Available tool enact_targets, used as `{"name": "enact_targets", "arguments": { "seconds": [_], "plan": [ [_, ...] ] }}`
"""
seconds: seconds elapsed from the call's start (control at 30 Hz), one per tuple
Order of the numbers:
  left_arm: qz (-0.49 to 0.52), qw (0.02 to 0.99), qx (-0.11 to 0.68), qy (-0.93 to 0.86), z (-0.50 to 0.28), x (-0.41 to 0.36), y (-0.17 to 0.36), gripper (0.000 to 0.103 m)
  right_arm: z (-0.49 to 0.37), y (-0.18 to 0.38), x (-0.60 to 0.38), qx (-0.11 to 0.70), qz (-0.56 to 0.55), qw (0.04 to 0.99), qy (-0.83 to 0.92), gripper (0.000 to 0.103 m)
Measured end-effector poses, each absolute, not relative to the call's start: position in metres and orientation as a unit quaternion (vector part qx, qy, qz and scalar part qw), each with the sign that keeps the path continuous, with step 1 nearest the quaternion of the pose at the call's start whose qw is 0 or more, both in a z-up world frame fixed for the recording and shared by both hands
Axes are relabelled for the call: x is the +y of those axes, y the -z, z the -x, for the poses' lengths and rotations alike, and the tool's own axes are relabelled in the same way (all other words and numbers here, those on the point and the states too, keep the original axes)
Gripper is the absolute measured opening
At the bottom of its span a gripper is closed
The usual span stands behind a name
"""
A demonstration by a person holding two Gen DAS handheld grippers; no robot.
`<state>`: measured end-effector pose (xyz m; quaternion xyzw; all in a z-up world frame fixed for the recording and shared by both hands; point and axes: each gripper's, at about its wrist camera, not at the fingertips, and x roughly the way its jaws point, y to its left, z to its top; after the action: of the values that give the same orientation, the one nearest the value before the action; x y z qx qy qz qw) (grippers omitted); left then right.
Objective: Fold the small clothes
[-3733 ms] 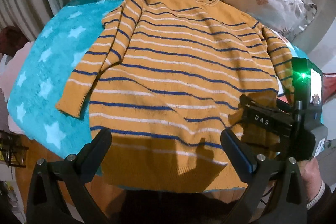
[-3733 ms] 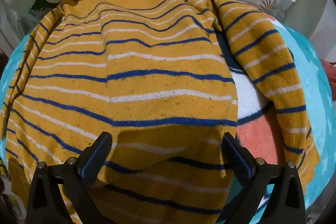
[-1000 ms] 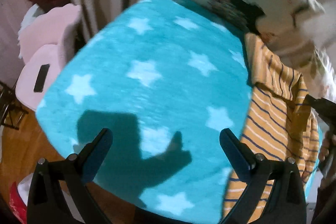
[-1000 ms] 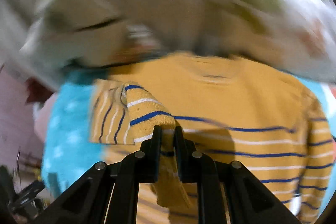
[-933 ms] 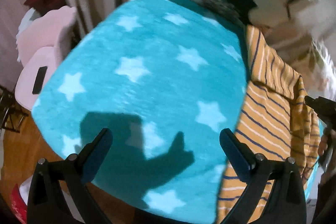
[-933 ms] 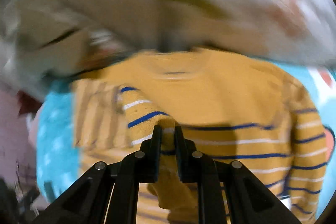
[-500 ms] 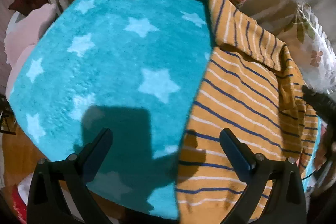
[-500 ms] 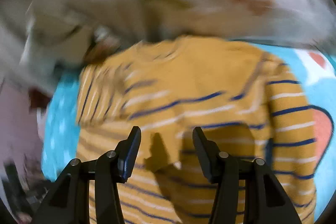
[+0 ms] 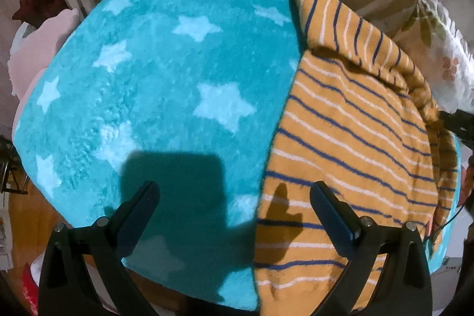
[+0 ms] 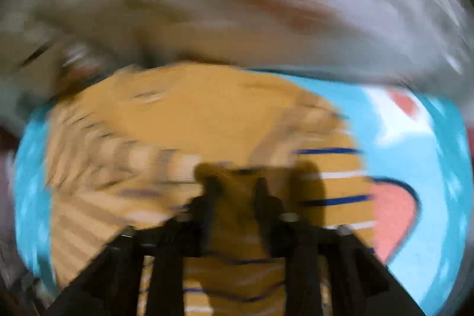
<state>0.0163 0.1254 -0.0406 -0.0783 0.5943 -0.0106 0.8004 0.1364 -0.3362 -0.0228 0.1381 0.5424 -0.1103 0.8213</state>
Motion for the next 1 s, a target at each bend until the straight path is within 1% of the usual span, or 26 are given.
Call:
{"name": "enact_targets", "arguments": {
  "seconds": [0.1,0.13,0.23,0.3,0.33,0.37,0.47,0.57,0.6,0.63,0.67,0.7,0.77,0.83,0.9,0.93,0.97,1.0],
  "plan": [
    [0.072,0.795,0.602,0.015,-0.015,0.124,0.048,0.102,-0.122,0.008,-0.344,0.514,-0.186,0.829,0.117,0.038],
    [0.072,0.794,0.603,0.016,-0.015,0.123,0.050,0.102,-0.117,0.003,-0.336,0.508,-0.186,0.834,0.105,0.039],
    [0.075,0.791,0.607,0.027,-0.016,0.123,0.052,0.102,-0.113,-0.002,-0.303,0.510,-0.176,0.841,0.038,0.040],
    [0.067,0.792,0.606,0.033,-0.017,0.121,0.052,0.102,-0.116,0.007,-0.282,0.520,-0.221,0.825,-0.025,0.043],
    [0.061,0.793,0.605,0.036,-0.017,0.119,0.053,0.102,-0.119,0.015,-0.278,0.525,-0.250,0.813,-0.038,0.049],
    [0.053,0.794,0.604,0.039,-0.017,0.117,0.052,0.102,-0.124,0.027,-0.279,0.529,-0.286,0.798,-0.039,0.052],
    [0.024,0.801,0.597,0.044,-0.019,0.112,0.047,0.102,-0.139,0.060,-0.291,0.531,-0.359,0.768,0.016,0.052],
    [-0.002,0.808,0.587,0.048,-0.018,0.109,0.040,0.102,-0.146,0.083,-0.311,0.498,-0.442,0.743,0.073,0.052],
    [-0.009,0.811,0.583,0.049,-0.018,0.108,0.037,0.102,-0.147,0.088,-0.316,0.482,-0.469,0.735,0.084,0.052],
    [-0.011,0.812,0.581,0.050,-0.018,0.109,0.035,0.102,-0.149,0.089,-0.318,0.477,-0.475,0.735,0.085,0.036],
    [-0.011,0.813,0.580,0.052,-0.019,0.110,0.034,0.102,-0.157,0.085,-0.315,0.483,-0.454,0.744,0.080,0.009],
    [-0.010,0.814,0.579,0.053,-0.020,0.111,0.033,0.102,-0.160,0.077,-0.311,0.486,-0.428,0.758,0.080,0.009],
    [-0.008,0.815,0.577,0.055,-0.021,0.113,0.030,0.102,-0.166,0.047,-0.300,0.467,-0.373,0.799,0.068,0.009],
    [-0.011,0.816,0.575,0.057,-0.024,0.113,0.029,0.102,-0.164,0.029,-0.297,0.446,-0.360,0.817,0.056,0.009],
    [-0.016,0.814,0.578,0.057,-0.027,0.113,0.031,0.102,-0.163,0.024,-0.300,0.450,-0.333,0.824,0.090,0.010],
    [-0.017,0.813,0.579,0.056,-0.030,0.110,0.033,0.102,-0.163,0.030,-0.302,0.473,-0.308,0.816,0.128,0.015],
    [-0.015,0.811,0.582,0.058,-0.033,0.112,0.034,0.102,-0.160,0.036,-0.304,0.492,-0.295,0.805,0.151,0.023],
    [-0.013,0.810,0.583,0.060,-0.034,0.113,0.035,0.102,-0.155,0.038,-0.305,0.498,-0.291,0.801,0.160,0.024]
  ]
}}
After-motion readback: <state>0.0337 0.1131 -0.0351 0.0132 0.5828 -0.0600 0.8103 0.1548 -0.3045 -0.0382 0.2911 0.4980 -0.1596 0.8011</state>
